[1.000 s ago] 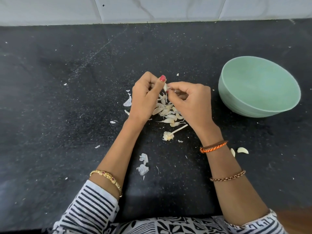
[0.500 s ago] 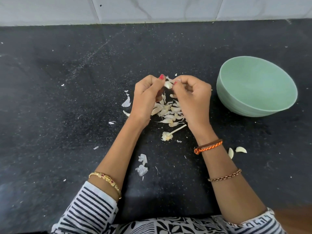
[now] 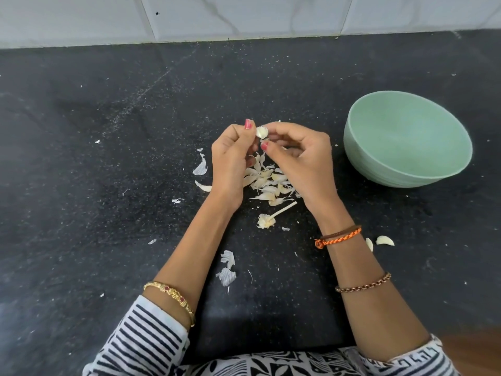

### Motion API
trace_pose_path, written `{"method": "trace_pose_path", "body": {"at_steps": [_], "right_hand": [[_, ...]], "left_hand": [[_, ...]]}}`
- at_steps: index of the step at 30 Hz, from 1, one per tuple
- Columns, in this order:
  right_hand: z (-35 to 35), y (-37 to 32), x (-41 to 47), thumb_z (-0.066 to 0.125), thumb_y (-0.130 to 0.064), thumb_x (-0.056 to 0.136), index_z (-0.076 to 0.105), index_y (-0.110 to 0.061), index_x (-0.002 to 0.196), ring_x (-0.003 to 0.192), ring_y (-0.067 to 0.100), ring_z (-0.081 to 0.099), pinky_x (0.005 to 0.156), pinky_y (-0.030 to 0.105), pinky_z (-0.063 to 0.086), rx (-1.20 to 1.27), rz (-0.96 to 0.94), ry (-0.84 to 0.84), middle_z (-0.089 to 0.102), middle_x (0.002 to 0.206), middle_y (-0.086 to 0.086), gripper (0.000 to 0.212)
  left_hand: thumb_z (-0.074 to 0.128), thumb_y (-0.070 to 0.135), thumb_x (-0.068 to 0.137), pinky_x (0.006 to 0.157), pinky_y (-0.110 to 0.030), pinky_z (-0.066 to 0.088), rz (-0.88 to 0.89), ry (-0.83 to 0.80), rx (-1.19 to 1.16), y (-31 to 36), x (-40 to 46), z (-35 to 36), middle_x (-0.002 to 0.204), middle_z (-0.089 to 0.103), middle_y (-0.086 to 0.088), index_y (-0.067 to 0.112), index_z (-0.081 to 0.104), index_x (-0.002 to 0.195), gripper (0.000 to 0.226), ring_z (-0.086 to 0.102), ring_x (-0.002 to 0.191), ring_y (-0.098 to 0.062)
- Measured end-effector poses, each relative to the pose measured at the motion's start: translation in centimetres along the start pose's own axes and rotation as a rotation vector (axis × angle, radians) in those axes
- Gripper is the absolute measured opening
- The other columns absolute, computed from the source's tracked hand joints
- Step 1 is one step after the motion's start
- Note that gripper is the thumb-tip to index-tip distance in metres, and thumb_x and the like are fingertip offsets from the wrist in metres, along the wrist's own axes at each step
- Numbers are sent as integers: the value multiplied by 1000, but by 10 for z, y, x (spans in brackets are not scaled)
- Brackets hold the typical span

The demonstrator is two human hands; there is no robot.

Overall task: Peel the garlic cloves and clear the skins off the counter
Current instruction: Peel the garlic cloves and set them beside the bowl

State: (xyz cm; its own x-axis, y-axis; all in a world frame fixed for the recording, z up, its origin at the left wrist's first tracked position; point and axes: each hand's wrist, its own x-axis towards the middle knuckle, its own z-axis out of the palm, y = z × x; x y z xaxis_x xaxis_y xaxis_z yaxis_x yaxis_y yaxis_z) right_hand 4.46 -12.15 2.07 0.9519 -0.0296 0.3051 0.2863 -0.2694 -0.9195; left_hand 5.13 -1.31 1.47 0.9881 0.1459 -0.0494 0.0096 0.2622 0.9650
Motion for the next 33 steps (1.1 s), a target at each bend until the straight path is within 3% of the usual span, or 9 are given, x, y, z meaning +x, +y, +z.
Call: {"method": "trace_pose_path", "body": {"at_steps": [3, 6, 8, 11, 14, 21, 25, 33], "right_hand": [[2, 0, 0, 65, -5, 82, 71, -15, 96, 74, 4, 63, 66, 20, 51, 1, -63, 41, 69, 86, -1, 19], [0, 3, 2, 61, -4, 85, 68, -13, 90, 78, 6, 64, 69, 22, 53, -16, -88, 79, 67, 84, -6, 12], [-2, 4, 3, 56, 0, 88, 62, -12, 91, 82, 4, 63, 74, 18, 51, -20, -73, 89, 64, 85, -8, 14], [-4, 4, 4, 55, 2, 88, 61, -11, 92, 78, 0, 63, 73, 16, 50, -23, -63, 76, 63, 82, -10, 15], [-4, 5, 4, 61, -2, 86, 68, -9, 95, 72, -3, 61, 65, 11, 48, -76, -66, 36, 63, 80, -14, 13], [-7, 3, 4, 59, -4, 87, 71, -7, 101, 85, 3, 66, 77, 15, 51, -70, -30, -39, 70, 89, -3, 19], [-6, 0, 3, 63, -2, 85, 71, -10, 94, 78, 4, 66, 73, 17, 51, 63, 67, -19, 70, 82, -3, 15], [-11, -5, 2, 61, -5, 87, 68, -12, 89, 74, 3, 61, 72, 19, 52, 186, 222, -123, 67, 79, -1, 11]], "left_hand": [[48, 22, 96, 47, -15, 31, 18, -48, 77, -1, -1, 0, 47, 44, 13, 14, 45, 60, 38, 36, 48, -2], [54, 18, 93, 49, -13, 34, 149, -44, 201, -4, -1, -2, 54, 50, 12, 14, 53, 66, 27, 39, 48, 1], [60, 9, 89, 57, -11, 39, 261, -19, 230, -4, 2, -7, 62, 55, 14, 16, 58, 81, 12, 44, 54, 4], [61, 6, 85, 66, -13, 42, 387, -63, 271, -3, 6, -14, 66, 59, 19, 19, 62, 98, 18, 47, 64, 2], [59, 9, 86, 73, -23, 48, 435, -154, 302, -3, 5, -15, 83, 65, 12, 18, 63, 106, 22, 57, 77, -7], [64, 14, 83, 62, -28, 45, 489, -152, 418, -3, 7, -17, 82, 62, 7, 20, 64, 92, 11, 52, 69, -18], [62, 22, 84, 57, -26, 40, 539, -176, 474, -3, 8, -17, 81, 57, 8, 20, 62, 86, 3, 47, 64, -18], [60, 23, 83, 57, -8, 34, 632, -219, 534, -2, 12, -24, 83, 51, 11, 17, 57, 84, 7, 44, 63, 0]]}}
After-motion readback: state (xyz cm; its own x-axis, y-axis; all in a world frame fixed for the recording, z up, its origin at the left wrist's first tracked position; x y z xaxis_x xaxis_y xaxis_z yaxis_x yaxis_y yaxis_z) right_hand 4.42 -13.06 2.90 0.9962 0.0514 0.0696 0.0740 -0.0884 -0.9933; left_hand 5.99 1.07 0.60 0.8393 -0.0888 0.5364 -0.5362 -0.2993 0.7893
